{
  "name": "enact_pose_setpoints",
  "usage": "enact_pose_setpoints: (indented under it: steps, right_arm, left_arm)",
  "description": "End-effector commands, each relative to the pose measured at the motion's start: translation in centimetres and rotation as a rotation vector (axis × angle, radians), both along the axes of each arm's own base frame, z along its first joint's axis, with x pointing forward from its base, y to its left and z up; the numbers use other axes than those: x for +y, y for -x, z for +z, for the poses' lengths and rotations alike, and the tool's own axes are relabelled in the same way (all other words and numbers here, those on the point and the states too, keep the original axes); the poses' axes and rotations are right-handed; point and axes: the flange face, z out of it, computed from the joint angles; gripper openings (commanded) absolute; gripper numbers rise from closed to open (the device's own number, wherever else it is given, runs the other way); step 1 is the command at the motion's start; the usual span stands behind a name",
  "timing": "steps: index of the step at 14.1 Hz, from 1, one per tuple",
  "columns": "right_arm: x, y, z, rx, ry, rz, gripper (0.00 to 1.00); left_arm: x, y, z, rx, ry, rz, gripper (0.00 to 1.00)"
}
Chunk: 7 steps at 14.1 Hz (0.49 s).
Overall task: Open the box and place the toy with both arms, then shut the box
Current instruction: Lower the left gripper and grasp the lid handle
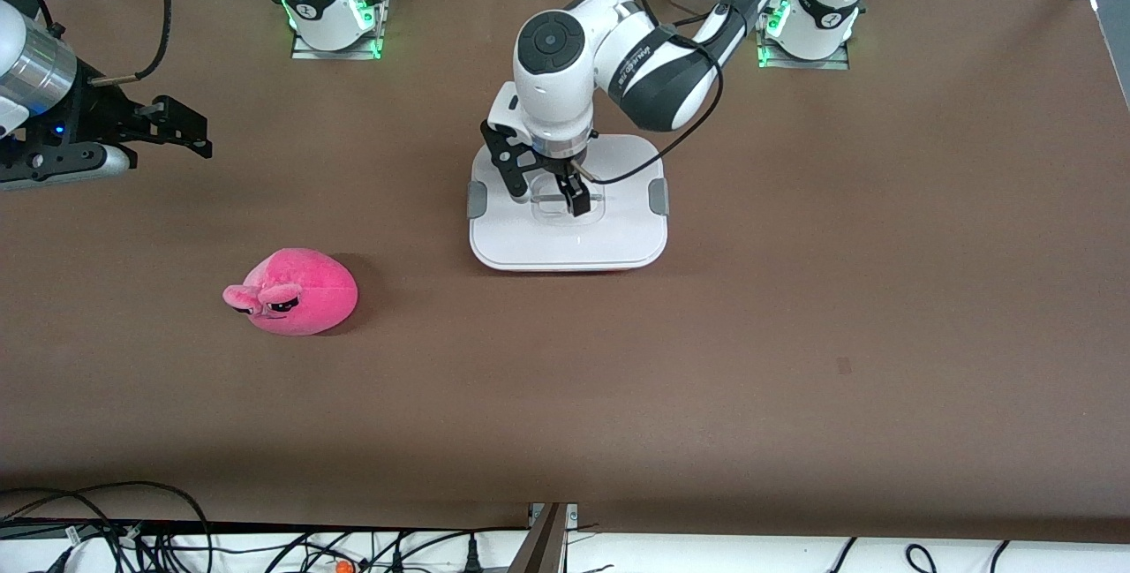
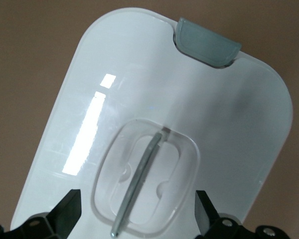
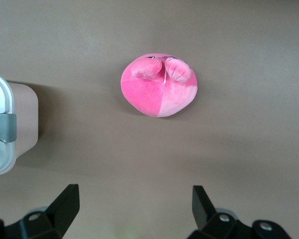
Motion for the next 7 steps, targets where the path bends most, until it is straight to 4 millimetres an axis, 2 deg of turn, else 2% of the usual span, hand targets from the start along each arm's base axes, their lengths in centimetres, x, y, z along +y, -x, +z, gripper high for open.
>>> enact_pose_setpoints:
  steps: [1, 6, 7]
  right_arm:
    - [0.1, -0.1, 0.5, -0.003, 0.009, 0.009, 1.0]
    - [0.1, -0.1, 0.5, -0.003, 0.009, 0.009, 1.0]
    - [0.1, -0.1, 0.5, -0.003, 0.009, 0.009, 1.0]
  left_arm:
    - [0.3, -0.4, -0.7, -0.035, 0.001, -0.07, 1.0]
    - [0.6, 0.8, -2.2, -0.021, -0.044, -0.096, 1.0]
    - [0.4, 1.3, -1.9, -0.022, -0.045, -0.103, 1.0]
